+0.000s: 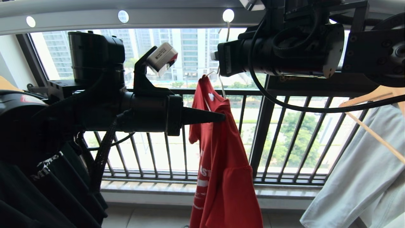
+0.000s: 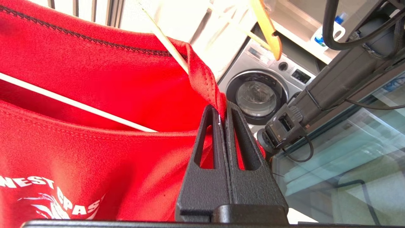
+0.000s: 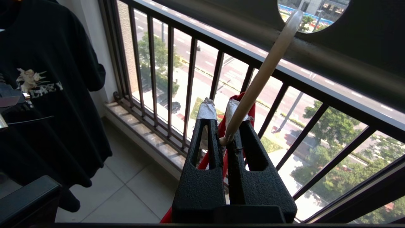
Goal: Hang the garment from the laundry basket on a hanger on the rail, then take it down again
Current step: Take the clothes off the clothes rack
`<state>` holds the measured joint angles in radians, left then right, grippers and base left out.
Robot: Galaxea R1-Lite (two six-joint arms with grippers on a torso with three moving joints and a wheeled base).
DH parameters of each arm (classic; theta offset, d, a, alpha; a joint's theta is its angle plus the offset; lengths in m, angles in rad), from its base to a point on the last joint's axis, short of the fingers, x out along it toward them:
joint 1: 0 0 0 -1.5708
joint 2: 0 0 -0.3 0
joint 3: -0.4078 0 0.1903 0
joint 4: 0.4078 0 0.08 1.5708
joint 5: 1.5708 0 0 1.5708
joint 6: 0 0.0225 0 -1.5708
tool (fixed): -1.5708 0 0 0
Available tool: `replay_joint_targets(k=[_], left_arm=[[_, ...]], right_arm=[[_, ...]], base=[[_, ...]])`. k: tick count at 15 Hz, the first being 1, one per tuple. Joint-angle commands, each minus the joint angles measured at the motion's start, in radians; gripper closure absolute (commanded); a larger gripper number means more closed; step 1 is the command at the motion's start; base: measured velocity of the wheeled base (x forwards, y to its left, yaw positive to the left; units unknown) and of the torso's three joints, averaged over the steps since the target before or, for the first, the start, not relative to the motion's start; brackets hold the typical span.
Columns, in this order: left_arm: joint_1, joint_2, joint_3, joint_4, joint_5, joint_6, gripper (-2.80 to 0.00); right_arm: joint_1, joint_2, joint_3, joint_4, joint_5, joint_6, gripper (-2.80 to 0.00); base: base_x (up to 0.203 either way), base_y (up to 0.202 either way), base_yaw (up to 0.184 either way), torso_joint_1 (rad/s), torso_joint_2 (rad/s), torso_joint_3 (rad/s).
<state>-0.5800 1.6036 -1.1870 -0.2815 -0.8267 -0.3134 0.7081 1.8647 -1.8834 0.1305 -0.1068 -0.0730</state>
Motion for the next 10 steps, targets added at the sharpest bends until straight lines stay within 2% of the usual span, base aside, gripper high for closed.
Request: replay_joint_targets(k=[1,5,8,10], left_arm=[[0.000,0.012,-0.002,-0.002,0.005,-0.001,-2.80],[0.004,0.002,0.000,-0.002,0.048,-0.002,-2.80],[0.029,-0.050,-0.002,-0.002,0.132,-0.013,-2.80],[0.063,-0.104,0.000,0.000,0.143,-0.054,-2.80]], right_arm=[[0.001,-0.001,0.000,0.000,-0.001,-0.001,0.00],[0.001,-0.001,0.000,0.001,-0.001,-0.001,0.00],[0.001,-0.002,0.000,0.000,-0.001,-0.001,0.00],[0.001,-0.002,0.000,0.000,-0.001,-0.001,0.00]], base=[[0.000,0.000,0.000,0.000,0.00,0.000],[0.000,0.000,0.000,0.000,0.00,0.000],[0.000,0.000,0.000,0.000,0.00,0.000],[0.000,0.000,0.000,0.000,0.00,0.000]])
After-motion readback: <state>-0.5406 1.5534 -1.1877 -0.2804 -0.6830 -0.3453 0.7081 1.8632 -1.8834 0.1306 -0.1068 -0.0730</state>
